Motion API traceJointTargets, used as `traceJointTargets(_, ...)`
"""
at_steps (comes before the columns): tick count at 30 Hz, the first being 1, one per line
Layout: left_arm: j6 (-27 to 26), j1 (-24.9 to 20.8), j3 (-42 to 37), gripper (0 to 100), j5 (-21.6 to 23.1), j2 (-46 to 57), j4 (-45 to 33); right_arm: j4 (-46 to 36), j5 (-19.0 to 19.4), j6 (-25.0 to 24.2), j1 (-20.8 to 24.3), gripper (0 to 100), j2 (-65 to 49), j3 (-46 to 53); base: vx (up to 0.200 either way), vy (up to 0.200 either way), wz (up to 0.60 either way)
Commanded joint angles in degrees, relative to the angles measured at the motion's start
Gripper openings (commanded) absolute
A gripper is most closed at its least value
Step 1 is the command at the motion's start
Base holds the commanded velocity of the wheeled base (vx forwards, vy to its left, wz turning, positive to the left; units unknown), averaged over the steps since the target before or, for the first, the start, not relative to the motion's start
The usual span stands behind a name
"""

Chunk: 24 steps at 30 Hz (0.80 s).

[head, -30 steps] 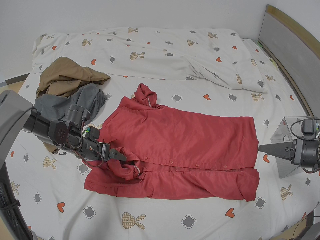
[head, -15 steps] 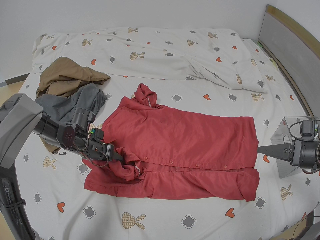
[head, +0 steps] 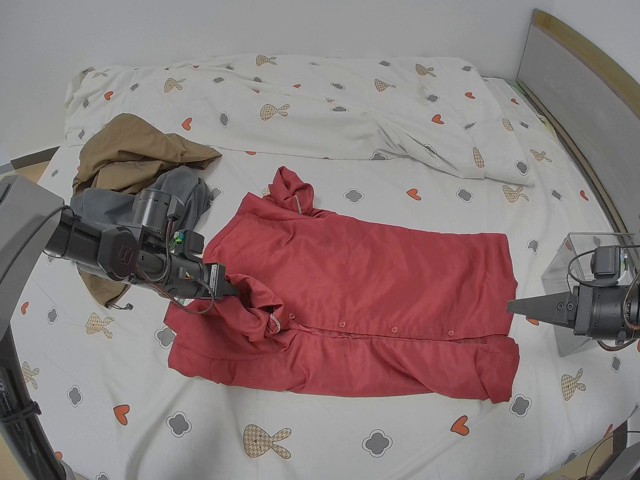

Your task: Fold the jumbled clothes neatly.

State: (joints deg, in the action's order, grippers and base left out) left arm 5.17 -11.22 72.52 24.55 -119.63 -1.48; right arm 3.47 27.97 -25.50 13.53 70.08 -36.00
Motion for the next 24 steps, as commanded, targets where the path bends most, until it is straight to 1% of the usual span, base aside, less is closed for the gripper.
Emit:
traceJointTargets(1,0.1,0.0,1.8,0,0.0,0.5,0.1,0.0,0.0,0.2,-1.2,100,3.2,0.2,0.0,0.0,0.0)
traceJointTargets(4,0.1,-0.2,2.7,0,0.0,0.4,0.0,0.0,-0.1,3.4,-4.0,100,7.3,0.2,0.0,0.0,0.0)
traceJointTargets(5,0.1,-0.2,2.8,0,0.0,0.4,0.0,0.0,-0.1,3.6,-4.1,100,7.4,0.2,0.0,0.0,0.0)
traceJointTargets(6,0.1,-0.1,2.8,0,0.0,0.1,0.0,0.0,-0.3,6.9,-5.6,100,10.1,0.4,0.0,0.0,0.0)
traceJointTargets(7,0.1,-0.1,2.8,0,0.0,-0.3,0.1,0.0,-0.8,9.0,-6.7,100,12.0,0.5,0.0,0.0,0.0)
traceJointTargets(9,0.1,-0.1,3.2,0,0.0,-0.7,0.2,0.0,-2.3,11.9,-8.3,100,14.9,0.6,0.0,0.0,0.0)
traceJointTargets(11,0.1,-0.1,3.7,0,0.0,-1.0,0.2,0.0,-5.9,14.8,-9.1,100,18.2,0.6,0.0,0.0,0.0)
traceJointTargets(12,0.1,-0.1,3.9,0,0.0,-1.1,0.2,0.0,-9.5,17.0,-9.5,100,20.9,0.7,0.0,0.0,0.0)
traceJointTargets(13,0.1,-0.1,3.9,0,0.0,-1.1,0.2,0.0,-9.5,17.0,-9.5,100,20.9,0.7,0.0,0.0,0.0)
traceJointTargets(14,0.1,-0.1,4.0,0,0.0,-1.4,0.2,0.0,-13.1,19.7,-9.6,100,23.8,1.3,0.0,0.0,0.0)
traceJointTargets(17,0.1,0.0,3.9,0,0.0,-1.4,0.2,0.1,-13.8,22.3,-10.0,100,27.4,2.4,0.0,0.0,0.0)
traceJointTargets(19,0.1,0.1,3.9,0,0.0,-1.4,0.0,0.1,-13.9,23.6,-11.2,100,29.6,2.4,0.0,0.0,0.0)
traceJointTargets(21,0.1,0.1,3.8,0,0.0,-1.4,-0.1,0.1,-13.7,24.2,-12.6,100,31.3,2.6,0.0,0.0,0.0)
traceJointTargets(24,0.1,0.1,3.9,0,0.0,-1.5,-0.1,0.1,-13.1,24.4,-12.9,100,32.0,3.0,0.0,0.0,0.0)
